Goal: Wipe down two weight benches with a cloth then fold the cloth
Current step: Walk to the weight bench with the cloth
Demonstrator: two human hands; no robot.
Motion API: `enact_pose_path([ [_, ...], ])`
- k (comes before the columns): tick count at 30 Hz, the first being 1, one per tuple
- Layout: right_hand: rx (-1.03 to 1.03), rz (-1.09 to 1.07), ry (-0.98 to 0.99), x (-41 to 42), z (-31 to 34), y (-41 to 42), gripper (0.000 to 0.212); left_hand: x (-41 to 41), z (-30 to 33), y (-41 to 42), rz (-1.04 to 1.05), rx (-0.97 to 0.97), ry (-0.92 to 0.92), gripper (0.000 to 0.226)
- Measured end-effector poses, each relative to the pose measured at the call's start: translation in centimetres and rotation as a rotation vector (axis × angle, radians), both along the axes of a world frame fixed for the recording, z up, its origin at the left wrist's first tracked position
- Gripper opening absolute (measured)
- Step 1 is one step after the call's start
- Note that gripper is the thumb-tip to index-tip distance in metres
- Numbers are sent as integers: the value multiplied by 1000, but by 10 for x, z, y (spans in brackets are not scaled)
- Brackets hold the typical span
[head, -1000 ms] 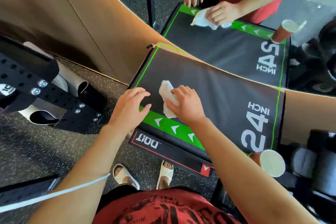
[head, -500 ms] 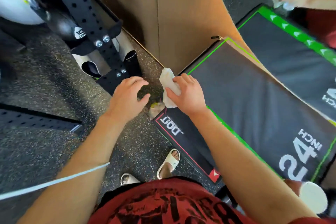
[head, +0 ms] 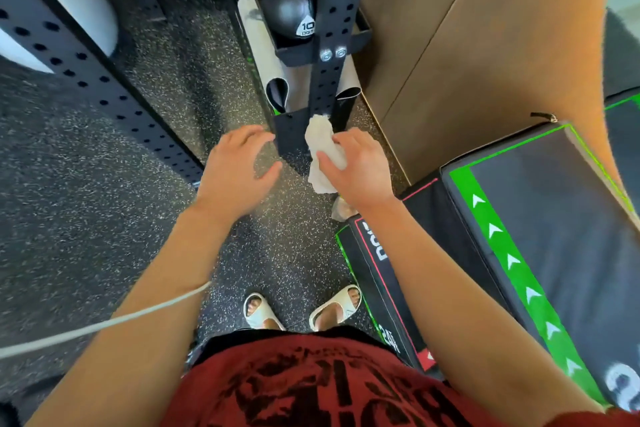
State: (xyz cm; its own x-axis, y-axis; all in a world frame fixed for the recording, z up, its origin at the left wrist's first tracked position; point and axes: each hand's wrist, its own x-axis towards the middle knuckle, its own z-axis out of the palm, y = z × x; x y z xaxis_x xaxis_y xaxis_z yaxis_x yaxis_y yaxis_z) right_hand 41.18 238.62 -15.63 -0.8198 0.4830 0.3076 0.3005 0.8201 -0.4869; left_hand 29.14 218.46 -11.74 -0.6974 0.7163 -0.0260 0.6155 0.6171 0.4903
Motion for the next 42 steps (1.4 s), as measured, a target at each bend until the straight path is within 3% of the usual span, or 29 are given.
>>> enact_pose_path([
  [19, -26, 506, -94, -129, 16, -205, 34, -25, 6, -228, 531, 37, -3, 60],
  [31, -143, 947, -99, -190, 5, -265, 33, 7, 0, -278, 974, 24, -6, 58],
  [42, -149, 1187, -105, -212, -3, -322, 34, 49, -5, -312, 1273, 21, 12, 56],
])
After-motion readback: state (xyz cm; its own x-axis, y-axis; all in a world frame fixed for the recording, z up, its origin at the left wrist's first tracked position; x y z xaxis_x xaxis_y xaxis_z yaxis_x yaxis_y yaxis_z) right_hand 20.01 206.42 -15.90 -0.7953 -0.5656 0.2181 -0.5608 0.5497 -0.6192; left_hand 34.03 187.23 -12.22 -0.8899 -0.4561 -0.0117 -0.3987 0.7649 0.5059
